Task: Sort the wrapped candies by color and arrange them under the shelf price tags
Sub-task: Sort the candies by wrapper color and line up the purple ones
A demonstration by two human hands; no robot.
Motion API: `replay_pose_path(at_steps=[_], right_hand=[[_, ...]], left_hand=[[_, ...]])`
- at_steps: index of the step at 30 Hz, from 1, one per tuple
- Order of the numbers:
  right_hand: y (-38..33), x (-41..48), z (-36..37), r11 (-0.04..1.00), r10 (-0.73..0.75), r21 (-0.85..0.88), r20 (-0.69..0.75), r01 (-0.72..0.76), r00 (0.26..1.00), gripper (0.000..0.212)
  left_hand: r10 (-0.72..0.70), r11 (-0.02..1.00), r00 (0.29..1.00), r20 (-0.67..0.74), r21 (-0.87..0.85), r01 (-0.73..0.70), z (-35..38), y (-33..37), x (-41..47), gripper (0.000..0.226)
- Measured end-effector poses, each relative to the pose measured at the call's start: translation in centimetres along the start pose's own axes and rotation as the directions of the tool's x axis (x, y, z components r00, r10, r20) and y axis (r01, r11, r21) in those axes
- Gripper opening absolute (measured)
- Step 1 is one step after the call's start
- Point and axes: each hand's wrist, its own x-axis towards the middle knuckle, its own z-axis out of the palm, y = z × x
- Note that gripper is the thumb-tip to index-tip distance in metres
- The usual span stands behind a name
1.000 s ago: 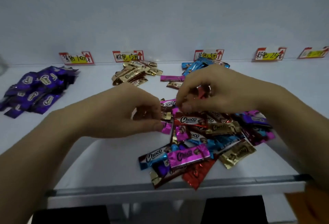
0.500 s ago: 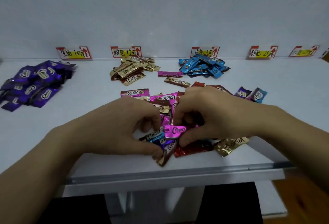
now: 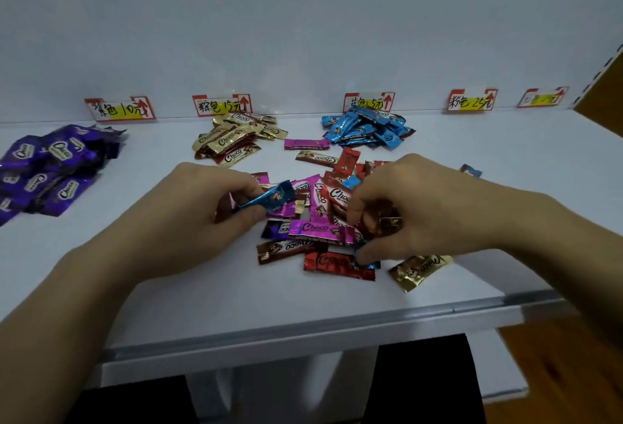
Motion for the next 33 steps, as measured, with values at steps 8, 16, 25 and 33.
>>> replay_pose_path(at_steps=[8, 16, 25, 33], right_hand=[[0.4, -0.7, 0.2, 0.997, 0.000, 0.074, -0.098, 0.007, 0.995, 0.017], [2.3, -1.3, -0.3, 0.977, 0.152, 0.197, -0.412, -0.075, 0.898, 0.008], [9.8, 3.1, -1.4, 0.843, 0.509, 0.425, -0.439, -0.329, 0.740, 0.014], [14.2, 7.1, -1.1, 0.738, 0.629, 0.578, -0.406, -0.347, 0.663, 0.007]], left_hand=[[-0.032, 0.996, 0.999, 0.001, -0.082, 0.032, 0.3, 1.3, -0.1, 0.013], [-0.307, 0.901, 0.950, -0.063, -0.340, 0.269, -0.6, 3.5, -0.1, 0.033], [-0.381, 0.878, 0.921, -0.086, -0.345, 0.331, 0.0, 2.4, 9.2, 0.011], [-0.372, 0.906, 0.917, -0.143, -0.271, 0.326, 3.9, 2.1, 17.2, 0.007]])
